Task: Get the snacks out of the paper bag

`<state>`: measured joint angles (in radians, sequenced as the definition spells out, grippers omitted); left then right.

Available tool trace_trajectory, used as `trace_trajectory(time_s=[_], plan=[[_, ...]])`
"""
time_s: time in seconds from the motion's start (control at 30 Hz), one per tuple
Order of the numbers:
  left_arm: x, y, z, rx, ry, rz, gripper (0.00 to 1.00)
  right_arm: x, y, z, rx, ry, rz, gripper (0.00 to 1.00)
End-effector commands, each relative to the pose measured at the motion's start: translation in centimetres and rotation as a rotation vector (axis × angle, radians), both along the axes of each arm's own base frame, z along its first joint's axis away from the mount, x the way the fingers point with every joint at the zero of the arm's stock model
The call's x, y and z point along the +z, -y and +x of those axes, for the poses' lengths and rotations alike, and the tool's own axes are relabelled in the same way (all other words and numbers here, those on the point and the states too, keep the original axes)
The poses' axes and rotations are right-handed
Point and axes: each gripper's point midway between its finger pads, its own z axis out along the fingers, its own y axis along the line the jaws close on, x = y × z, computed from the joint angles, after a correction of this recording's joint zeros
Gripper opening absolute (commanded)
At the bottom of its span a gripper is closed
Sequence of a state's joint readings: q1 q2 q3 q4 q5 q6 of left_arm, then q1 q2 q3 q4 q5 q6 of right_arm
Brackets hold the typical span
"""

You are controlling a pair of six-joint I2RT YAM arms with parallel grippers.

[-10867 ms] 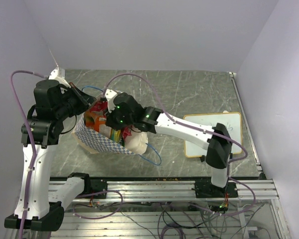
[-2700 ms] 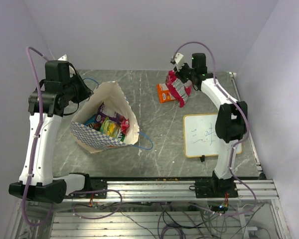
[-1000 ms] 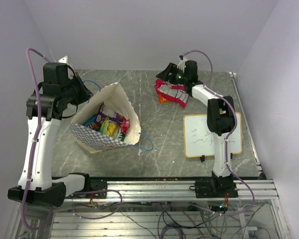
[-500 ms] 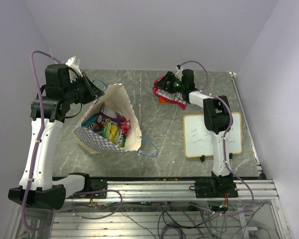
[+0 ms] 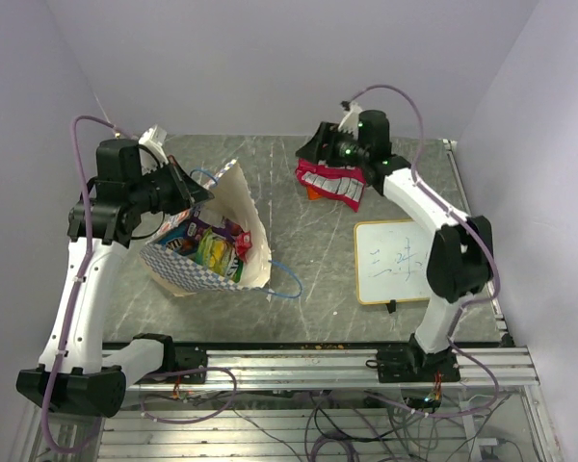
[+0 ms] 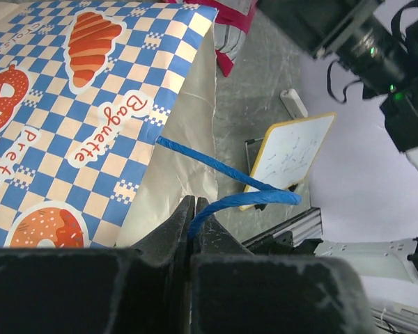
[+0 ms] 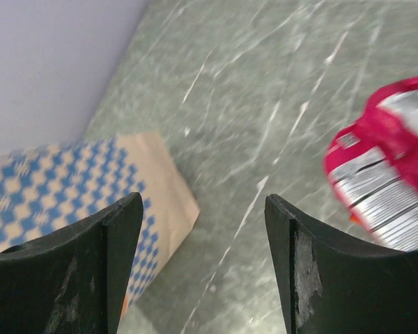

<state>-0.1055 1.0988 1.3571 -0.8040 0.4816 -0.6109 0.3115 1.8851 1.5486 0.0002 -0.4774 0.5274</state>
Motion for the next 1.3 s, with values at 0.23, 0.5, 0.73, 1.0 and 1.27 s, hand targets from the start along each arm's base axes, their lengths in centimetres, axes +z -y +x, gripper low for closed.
trace_trajectory(time_s=[0.23, 0.5, 0.73, 1.0, 1.27], plan=[[3.0, 2.8, 1.1, -0.067, 0.062, -0.221, 0.07, -6.0, -5.0, -16.7, 0.144, -0.215, -0.381, 0.7], [2.6, 3.2, 1.0, -0.102, 0.044, -0.229, 0.07, -8.7, -4.7, -22.1, 0.154, -0.337, -0.437, 0.68], [2.9, 3.6, -0.4, -0.12, 0.042, -0.269, 0.07, -8.7, -7.4, -25.4, 0.189, -0.298, -0.413, 0.68], [3.9, 5.3, -3.1, -0.155, 0.051, -0.3, 0.07, -7.0, -11.5, -28.5, 0.278, -0.21, -0.325, 0.68], [2.9, 5.9, -4.5, -0.149, 0.028, -0.305, 0.07, -7.3, -8.9, -28.2, 0.166, -0.187, -0.377, 0.69]])
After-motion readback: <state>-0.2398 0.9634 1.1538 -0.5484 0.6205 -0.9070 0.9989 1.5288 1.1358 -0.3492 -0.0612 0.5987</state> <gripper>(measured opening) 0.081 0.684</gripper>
